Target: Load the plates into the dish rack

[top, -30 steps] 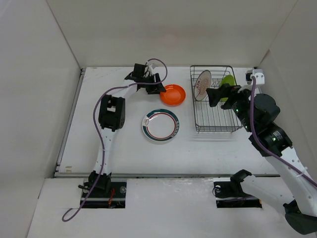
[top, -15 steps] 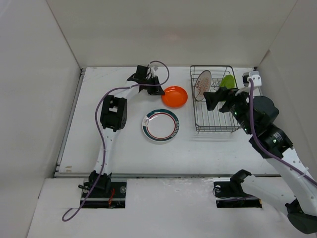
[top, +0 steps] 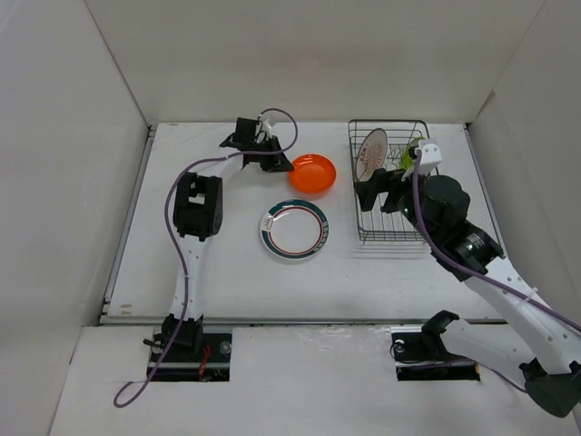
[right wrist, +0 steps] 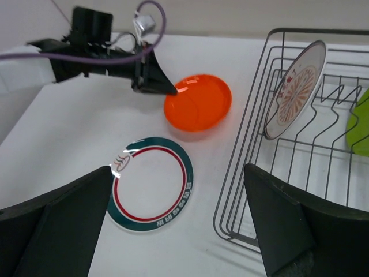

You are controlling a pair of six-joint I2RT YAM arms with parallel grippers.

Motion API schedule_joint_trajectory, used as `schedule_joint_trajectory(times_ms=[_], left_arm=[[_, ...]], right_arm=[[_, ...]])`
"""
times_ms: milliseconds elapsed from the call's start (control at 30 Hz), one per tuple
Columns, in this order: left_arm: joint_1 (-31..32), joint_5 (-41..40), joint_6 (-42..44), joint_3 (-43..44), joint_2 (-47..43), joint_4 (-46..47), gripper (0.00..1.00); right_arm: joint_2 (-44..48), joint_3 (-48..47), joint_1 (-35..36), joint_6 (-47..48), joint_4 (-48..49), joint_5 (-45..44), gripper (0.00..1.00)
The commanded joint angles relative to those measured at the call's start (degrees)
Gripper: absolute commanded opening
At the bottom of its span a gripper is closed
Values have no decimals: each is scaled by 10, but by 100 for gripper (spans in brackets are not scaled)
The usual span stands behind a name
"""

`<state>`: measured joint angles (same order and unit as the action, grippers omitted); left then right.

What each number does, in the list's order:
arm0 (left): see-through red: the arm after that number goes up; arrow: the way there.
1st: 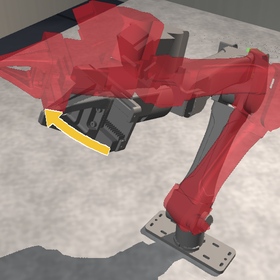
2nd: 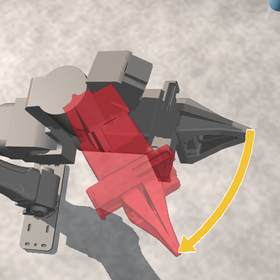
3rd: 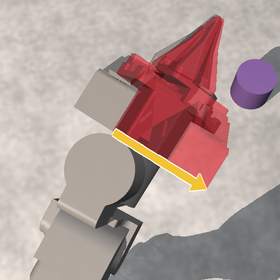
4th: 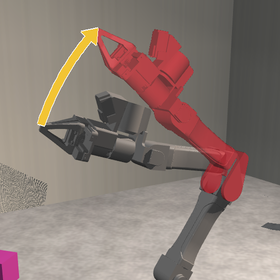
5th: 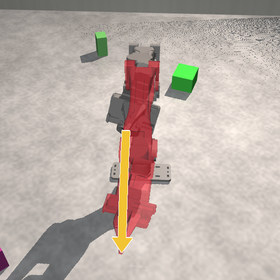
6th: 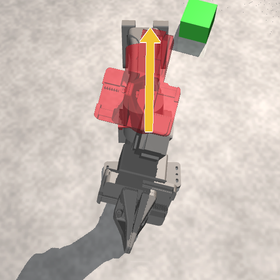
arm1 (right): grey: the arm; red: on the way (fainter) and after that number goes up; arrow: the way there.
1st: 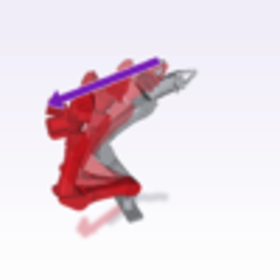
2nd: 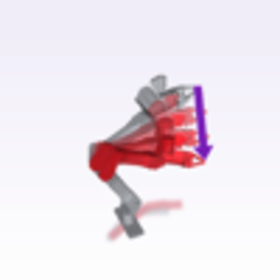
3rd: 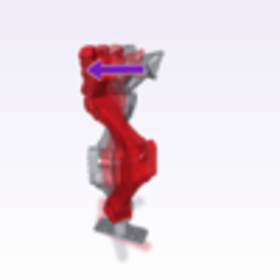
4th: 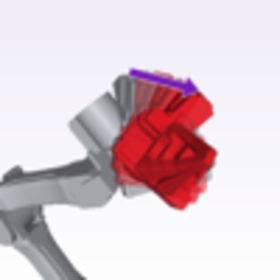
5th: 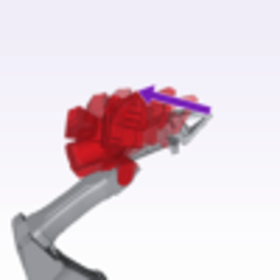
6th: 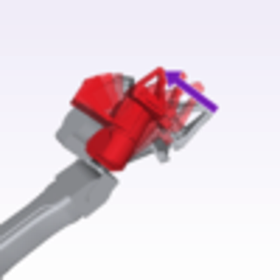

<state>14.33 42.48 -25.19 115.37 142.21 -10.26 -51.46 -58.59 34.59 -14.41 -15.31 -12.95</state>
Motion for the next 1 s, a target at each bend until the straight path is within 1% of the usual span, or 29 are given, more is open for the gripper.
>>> schedule_joint_trajectory(times_ms=[0, 33, 100, 167, 233, 267, 300, 333, 367, 400, 467, 533, 600, 733, 800, 967], left_arm=[[-53, 54, -28, -22, -117, 57, 0], [-62, 75, -42, -30, -139, 79, 0], [-90, 103, -55, -44, -156, 95, 0], [-111, 143, -55, -54, -180, 107, 0], [-117, 174, -42, -75, -198, 112, 0], [-125, 213, -27, -87, -220, 123, 0], [-130, 225, 3, -101, -234, 130, 0], [-130, 239, 10, -145, -250, 141, 0], [-130, 259, 15, -169, -285, 168, 0], [-130, 264, 22, -190, -302, 178, 0], [-130, 271, 53, -230, -330, 178, 0], [-130, 271, 78, -244, -366, 155, 0], [-130, 241, 93, -273, -402, 154, 0], [-130, 222, 122, -313, -456, 149, 0], [-130, 222, 122, -321, -472, 149, 0], [-125, 227, 100, -348, -507, 191, 0]], right_arm=[[3, 15, 2, -4, 89, 28, 100], [-6, 15, 2, -4, 98, 33, 100], [-25, 15, 2, 1, 108, 33, 100], [-42, 5, 2, 1, 108, 33, 99], [-62, -15, -3, 6, 116, 42, 97], [-67, -21, -8, 11, 123, 53, 97], [-73, -28, -20, 11, 130, 88, 97], [-80, -44, -29, 11, 148, 113, 97], [-99, -55, -36, 11, 155, 139, 97], [-111, -67, -43, 5, 155, 177, 96], [-156, -105, -51, -12, 169, 194, 94], [-189, -130, -51, -18, 174, 228, 93], [-230, -162, -51, -39, 180, 246, 90], [-280, -191, -27, -45, 196, 224, 90], [-301, -202, -22, -50, 196, 224, 88], [-362, -218, -10, -55, 202, 245, 85]])
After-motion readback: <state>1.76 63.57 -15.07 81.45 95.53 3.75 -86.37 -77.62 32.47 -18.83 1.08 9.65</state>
